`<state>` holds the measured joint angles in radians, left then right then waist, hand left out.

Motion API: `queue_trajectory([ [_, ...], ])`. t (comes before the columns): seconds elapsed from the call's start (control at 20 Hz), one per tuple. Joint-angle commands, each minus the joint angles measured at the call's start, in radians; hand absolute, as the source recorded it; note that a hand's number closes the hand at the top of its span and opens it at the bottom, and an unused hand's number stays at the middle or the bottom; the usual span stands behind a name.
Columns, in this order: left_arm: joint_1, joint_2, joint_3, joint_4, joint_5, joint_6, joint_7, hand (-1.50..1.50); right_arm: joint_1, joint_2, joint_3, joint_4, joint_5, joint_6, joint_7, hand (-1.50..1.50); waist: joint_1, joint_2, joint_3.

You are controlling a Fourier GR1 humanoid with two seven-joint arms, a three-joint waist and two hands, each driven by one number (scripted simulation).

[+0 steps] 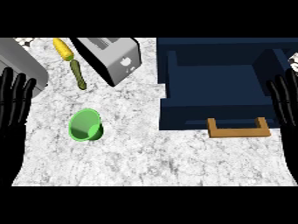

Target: Pick up the cup, place it into the drawer and close the drawer

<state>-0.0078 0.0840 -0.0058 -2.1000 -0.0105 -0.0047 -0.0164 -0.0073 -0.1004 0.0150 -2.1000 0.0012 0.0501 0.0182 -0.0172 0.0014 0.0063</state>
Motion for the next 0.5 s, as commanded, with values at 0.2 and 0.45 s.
queue_trajectory([
  [0.2, 0.008, 0.101, 0.005, 0.053, 0.256, -0.278, -0.047, -1.50, -0.029, 0.029, -0.011, -0.038, 0.014, -0.042, 0.003, -1.50, 0.017, -0.002, -0.008],
  [0.45, -0.054, 0.110, 0.109, 0.242, 0.496, -0.298, 0.124, -1.50, -0.066, -0.037, 0.008, 0.081, -0.046, 0.067, 0.087, -1.50, 0.017, 0.004, -0.007],
])
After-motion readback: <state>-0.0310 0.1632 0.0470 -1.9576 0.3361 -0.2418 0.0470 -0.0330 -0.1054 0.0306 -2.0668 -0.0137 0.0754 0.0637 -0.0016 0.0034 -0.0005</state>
